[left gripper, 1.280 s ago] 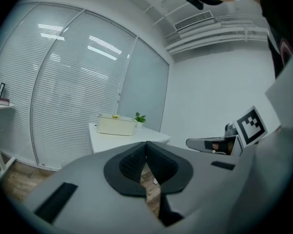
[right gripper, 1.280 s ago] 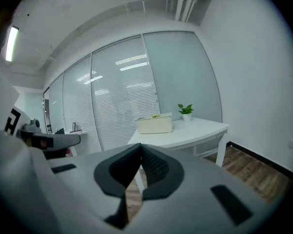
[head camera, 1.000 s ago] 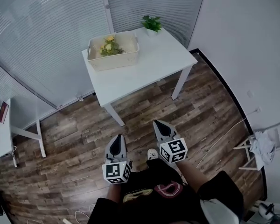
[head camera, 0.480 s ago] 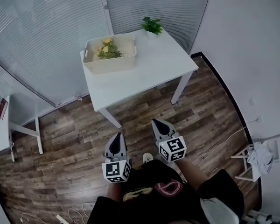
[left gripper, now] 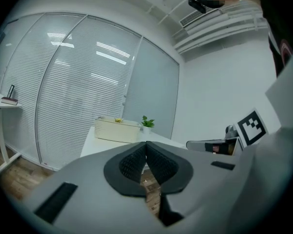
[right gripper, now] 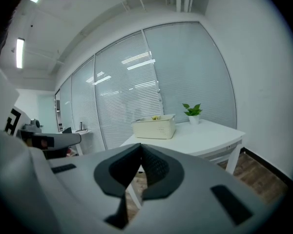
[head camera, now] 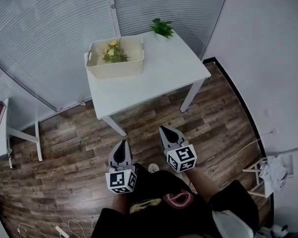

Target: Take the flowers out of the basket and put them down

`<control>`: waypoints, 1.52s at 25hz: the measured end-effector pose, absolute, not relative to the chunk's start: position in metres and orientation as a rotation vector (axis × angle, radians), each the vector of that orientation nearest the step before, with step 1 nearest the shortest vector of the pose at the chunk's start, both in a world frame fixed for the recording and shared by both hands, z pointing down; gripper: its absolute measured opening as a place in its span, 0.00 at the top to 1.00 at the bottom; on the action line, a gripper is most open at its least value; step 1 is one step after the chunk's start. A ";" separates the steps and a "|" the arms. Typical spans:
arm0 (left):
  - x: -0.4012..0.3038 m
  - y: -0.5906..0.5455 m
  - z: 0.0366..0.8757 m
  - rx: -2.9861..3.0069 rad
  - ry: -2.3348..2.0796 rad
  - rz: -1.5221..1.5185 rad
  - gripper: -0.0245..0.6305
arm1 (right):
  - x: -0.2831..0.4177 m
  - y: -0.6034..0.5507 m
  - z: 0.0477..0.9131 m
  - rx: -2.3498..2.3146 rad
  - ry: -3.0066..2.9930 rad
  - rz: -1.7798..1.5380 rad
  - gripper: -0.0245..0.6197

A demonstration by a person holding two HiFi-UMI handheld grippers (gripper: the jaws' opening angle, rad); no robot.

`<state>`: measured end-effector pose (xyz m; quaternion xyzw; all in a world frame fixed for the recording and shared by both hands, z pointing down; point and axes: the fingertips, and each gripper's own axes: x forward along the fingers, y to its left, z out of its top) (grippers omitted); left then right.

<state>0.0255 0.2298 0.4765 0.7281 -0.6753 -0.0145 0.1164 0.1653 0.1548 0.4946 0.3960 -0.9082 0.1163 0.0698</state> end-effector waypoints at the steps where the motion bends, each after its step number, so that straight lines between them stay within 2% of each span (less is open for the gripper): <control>1: 0.025 0.229 0.476 2.129 -1.980 -0.046 0.94 | 0.165 0.153 0.494 1.190 -2.733 0.349 0.95; 18: -0.011 0.153 0.480 2.153 -1.946 -0.070 0.94 | 0.131 0.090 0.496 1.219 -2.696 0.325 0.95; 38: -0.121 -0.001 0.468 2.257 -1.828 -0.064 0.94 | 0.039 -0.044 0.488 1.389 -2.608 0.324 0.95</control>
